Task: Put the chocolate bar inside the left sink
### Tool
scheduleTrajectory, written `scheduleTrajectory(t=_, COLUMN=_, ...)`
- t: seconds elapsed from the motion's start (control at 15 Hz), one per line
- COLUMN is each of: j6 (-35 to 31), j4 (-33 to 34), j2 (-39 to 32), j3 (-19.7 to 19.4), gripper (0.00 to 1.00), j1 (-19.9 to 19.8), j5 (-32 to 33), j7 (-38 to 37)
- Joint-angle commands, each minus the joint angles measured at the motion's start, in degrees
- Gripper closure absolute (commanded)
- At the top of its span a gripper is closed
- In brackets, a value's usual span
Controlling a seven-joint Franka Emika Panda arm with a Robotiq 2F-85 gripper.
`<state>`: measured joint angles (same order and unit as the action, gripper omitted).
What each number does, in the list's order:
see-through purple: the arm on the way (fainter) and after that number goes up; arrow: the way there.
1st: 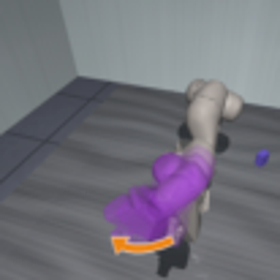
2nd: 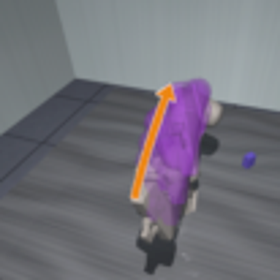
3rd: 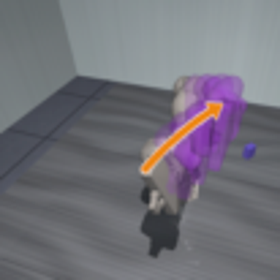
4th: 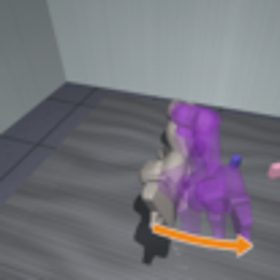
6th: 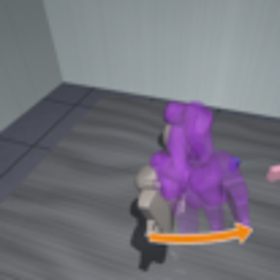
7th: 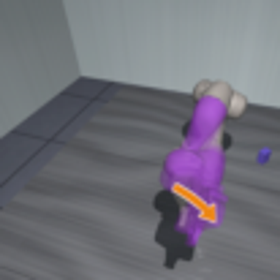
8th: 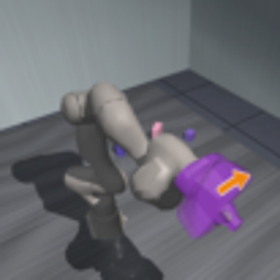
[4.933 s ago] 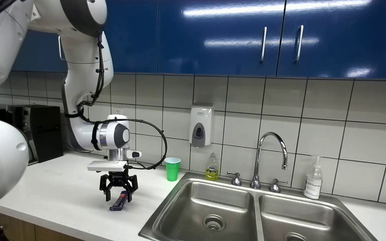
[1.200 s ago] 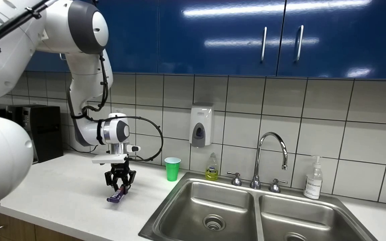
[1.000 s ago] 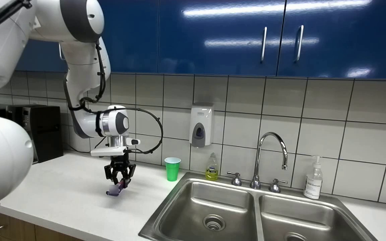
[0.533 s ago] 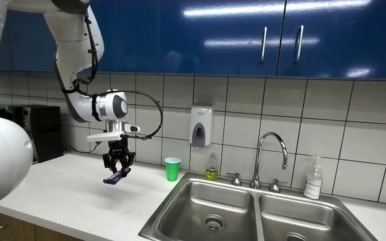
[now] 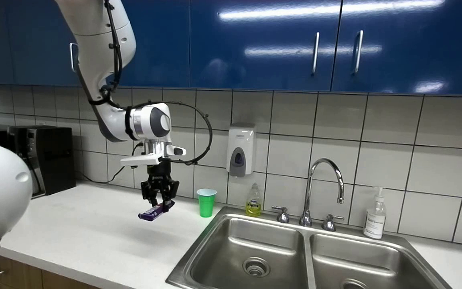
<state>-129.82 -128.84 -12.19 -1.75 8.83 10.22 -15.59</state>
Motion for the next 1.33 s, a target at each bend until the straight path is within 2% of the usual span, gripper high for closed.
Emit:
scheduleTrajectory(t=0.0, j6=1.0, j4=-2.3, j2=3.2, j3=-1.2, gripper=0.85, j1=-3.7, j5=-0.1, j7=-0.5)
scheduleTrajectory(t=0.67, j6=0.6, j4=-0.2, j2=0.9, j3=-7.7, gripper=0.85, j1=-12.8, j5=-0.6, j7=0.8)
scheduleTrajectory(t=1.27, j6=-0.1, j4=9.4, j2=-9.1, j3=-10.9, gripper=0.85, j1=-17.7, j5=-1.7, j7=1.5)
